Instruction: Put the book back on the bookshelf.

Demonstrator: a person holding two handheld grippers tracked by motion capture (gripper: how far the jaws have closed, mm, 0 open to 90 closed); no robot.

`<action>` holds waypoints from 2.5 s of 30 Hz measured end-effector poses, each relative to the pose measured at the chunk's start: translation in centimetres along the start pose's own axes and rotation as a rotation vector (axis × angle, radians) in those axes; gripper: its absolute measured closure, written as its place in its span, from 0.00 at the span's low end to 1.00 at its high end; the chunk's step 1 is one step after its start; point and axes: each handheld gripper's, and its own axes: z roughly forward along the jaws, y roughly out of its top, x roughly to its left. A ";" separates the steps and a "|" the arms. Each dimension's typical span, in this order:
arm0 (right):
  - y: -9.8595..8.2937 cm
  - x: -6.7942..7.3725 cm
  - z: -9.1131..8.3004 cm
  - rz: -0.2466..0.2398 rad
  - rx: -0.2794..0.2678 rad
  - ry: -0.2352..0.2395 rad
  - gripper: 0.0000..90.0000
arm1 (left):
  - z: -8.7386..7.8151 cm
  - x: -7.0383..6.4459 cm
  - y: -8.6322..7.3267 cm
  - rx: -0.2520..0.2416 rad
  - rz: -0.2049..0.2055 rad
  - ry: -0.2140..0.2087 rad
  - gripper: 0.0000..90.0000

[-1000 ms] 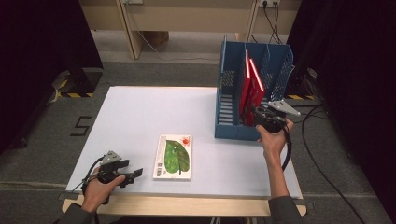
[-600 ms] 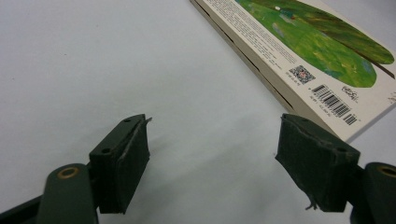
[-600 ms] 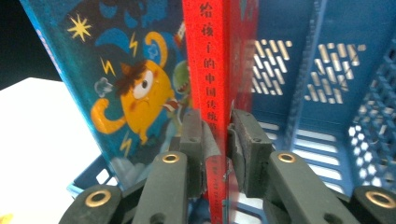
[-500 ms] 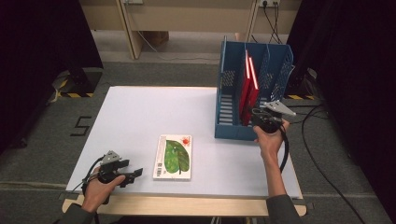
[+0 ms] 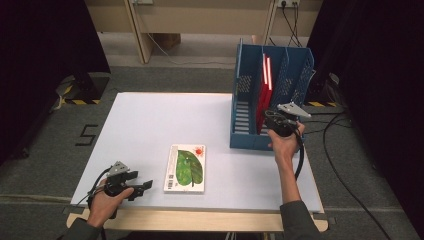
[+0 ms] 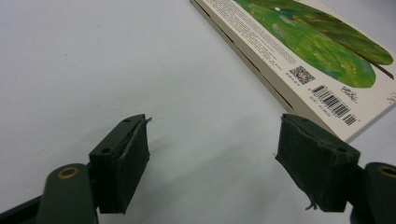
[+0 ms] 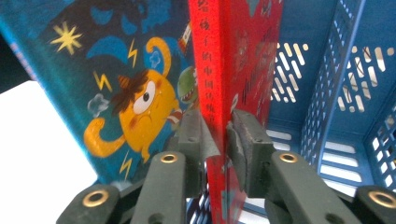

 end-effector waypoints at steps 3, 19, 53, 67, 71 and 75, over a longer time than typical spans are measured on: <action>-0.1 0.0 -0.2 -0.003 0.005 0.003 0.86 | 0.1 -0.1 0.0 0.001 0.002 -0.002 0.27; 0.9 -0.3 1.6 0.005 0.024 -0.019 0.87 | 0.0 0.0 0.0 0.002 0.003 0.000 0.27; -0.3 1.3 -2.1 -0.015 0.021 0.023 0.68 | 0.0 -0.1 0.0 0.001 0.003 -0.001 0.27; -3.0 3.6 -5.9 0.048 0.038 0.115 0.39 | 0.1 -0.2 0.0 0.001 0.014 -0.010 0.27; -3.8 3.8 -6.4 0.071 0.032 0.122 0.28 | 0.1 -0.2 0.0 0.002 0.014 -0.009 0.26; -4.8 4.3 -6.5 0.076 0.056 0.133 0.24 | 0.1 -0.3 0.0 0.004 0.018 -0.008 0.26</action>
